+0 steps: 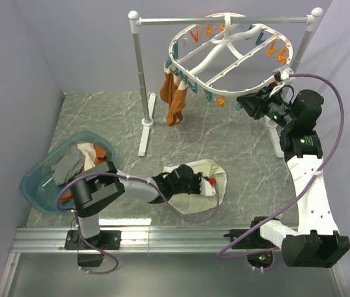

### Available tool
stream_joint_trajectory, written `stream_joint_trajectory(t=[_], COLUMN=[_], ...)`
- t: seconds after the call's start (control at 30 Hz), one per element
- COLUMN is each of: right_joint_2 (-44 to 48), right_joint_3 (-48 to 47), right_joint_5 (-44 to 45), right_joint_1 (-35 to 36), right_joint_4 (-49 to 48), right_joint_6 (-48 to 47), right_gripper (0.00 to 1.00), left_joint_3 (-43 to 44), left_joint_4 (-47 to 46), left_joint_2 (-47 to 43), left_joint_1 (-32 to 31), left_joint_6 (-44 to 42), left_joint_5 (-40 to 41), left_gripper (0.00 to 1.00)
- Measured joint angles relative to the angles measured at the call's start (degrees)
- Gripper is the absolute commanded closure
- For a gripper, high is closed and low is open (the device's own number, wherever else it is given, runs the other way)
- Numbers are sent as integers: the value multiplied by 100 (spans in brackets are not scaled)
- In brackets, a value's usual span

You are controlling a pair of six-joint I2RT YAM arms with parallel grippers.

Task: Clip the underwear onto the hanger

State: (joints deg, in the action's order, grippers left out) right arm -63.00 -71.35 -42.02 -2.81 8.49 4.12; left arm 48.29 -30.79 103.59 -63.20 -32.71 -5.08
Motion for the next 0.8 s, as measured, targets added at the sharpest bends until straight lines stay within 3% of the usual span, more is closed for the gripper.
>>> stream_joint_trajectory(t=[0.07, 0.2, 0.27, 0.43, 0.6, 0.67, 0.8], right_joint_2=[0, 0, 0, 0, 0, 0, 0], right_joint_3=[0, -2, -2, -2, -2, -2, -2], right_joint_5=[0, -2, -2, -2, -2, -2, -2], right_joint_1=[0, 0, 0, 0, 0, 0, -2], right_joint_4=[17, 17, 20, 26, 28, 28, 31], right_joint_6=[-20, -20, -20, -24, -55, -61, -61], right_gripper=[100, 100, 100, 100, 100, 100, 100], left_joint_3=[-122, -63, 140, 898, 1462, 1692, 2057], left_joint_4=[-85, 44, 280, 868, 1373, 1650, 2227], left_joint_2=[0, 13, 17, 20, 197, 402, 791], left_joint_1=[-170, -284, -160, 452, 1016, 1115, 1163], left_joint_6=[-133, -50, 162, 931, 1469, 1635, 1902], left_joint_5=[50, 155, 146, -72, -219, -262, -323], left_gripper=[100, 86, 76, 66, 44, 25, 11])
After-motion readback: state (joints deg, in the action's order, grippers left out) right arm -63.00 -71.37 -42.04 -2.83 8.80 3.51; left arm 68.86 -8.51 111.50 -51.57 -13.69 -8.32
